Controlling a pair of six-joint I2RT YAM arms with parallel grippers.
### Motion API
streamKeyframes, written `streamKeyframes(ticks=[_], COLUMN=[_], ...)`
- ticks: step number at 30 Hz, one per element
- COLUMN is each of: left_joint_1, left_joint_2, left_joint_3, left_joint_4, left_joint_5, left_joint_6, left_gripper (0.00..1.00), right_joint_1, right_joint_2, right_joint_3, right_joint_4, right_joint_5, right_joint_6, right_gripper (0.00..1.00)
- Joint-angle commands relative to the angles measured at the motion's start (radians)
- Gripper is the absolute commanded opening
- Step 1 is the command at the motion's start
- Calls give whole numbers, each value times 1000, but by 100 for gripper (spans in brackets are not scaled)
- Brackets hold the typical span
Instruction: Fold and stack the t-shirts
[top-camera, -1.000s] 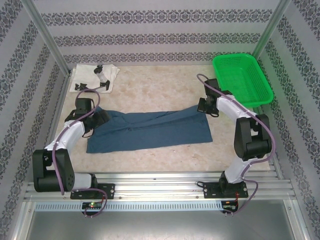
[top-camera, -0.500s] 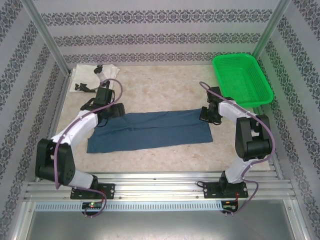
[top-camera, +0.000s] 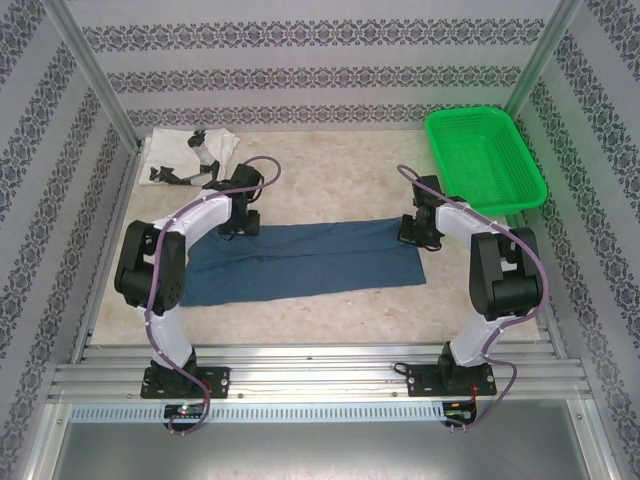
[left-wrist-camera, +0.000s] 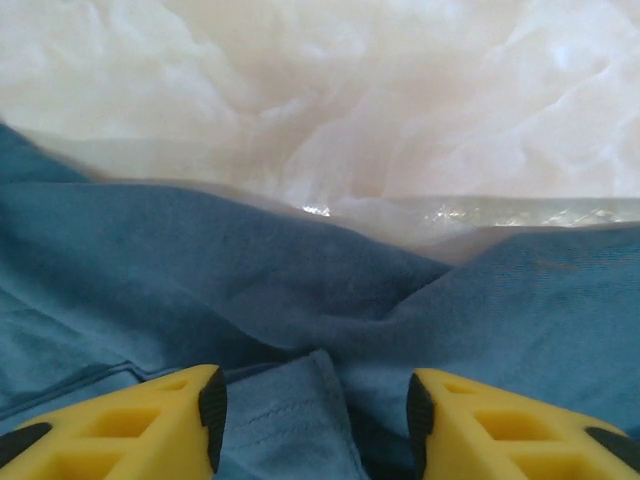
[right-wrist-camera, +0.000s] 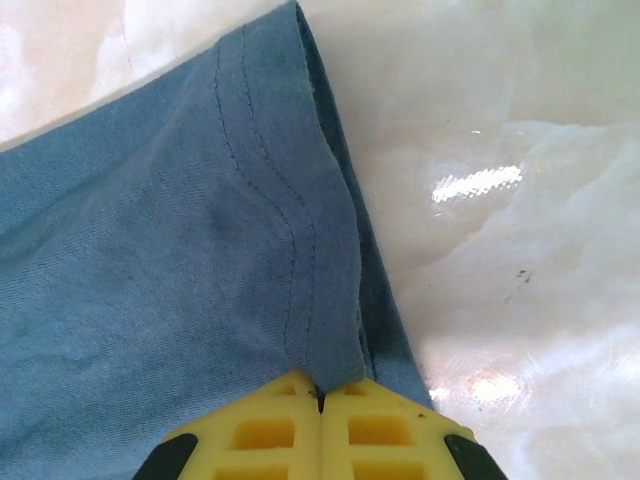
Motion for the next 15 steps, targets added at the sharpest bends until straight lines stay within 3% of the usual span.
streamKeyframes(ticks=[1,4,7,15], left_joint_1=[-7,-6,-9,-47], left_joint_2=[16,1,-10,-201], left_joint_3=[1,-26,-41,-122], left_joint_4=[-79,-76,-92,-87], left_joint_5=[-14,-6,12,-26], left_joint_6=[7,15,19,-28], left_gripper=[45,29,0,0], right_joint_1=[-9,-8,-8,-10], right_joint_2=[15,9,7,11], right_joint_3=[-22,-26,-25,-23], right_joint_4=[10,15,14,10], right_joint_5=[-12,-12,-12,-3], right_joint_6=[-18,-19,-19,-24], right_gripper=[0,0,0,0])
